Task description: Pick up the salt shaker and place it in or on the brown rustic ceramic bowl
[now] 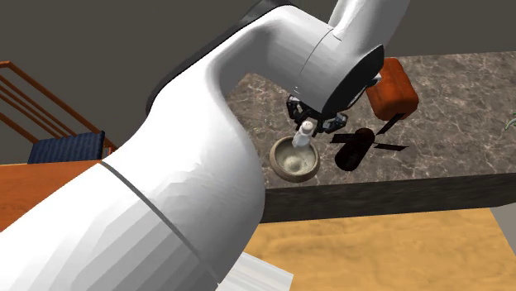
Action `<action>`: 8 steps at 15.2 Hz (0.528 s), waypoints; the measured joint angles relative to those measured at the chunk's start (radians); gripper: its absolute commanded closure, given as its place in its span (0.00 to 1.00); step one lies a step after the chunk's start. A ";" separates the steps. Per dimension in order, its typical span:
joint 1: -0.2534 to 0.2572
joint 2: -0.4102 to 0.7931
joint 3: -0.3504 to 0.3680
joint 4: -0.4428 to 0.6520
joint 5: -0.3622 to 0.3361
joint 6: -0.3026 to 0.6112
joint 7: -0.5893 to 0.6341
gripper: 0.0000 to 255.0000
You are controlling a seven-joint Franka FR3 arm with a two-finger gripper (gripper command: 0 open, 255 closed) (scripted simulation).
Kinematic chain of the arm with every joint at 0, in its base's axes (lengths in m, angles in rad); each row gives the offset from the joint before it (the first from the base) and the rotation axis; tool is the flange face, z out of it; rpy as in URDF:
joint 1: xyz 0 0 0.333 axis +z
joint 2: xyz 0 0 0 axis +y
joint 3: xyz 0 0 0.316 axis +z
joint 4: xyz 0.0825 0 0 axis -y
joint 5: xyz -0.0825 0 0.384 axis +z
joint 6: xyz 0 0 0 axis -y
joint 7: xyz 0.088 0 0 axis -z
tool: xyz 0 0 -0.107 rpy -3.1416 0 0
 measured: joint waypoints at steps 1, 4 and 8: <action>0.001 -0.001 0.000 -0.018 0.000 0.018 -0.001 1.00; 0.000 0.005 0.000 -0.050 0.002 0.054 -0.005 1.00; 0.001 0.007 0.001 -0.101 0.004 0.107 -0.008 1.00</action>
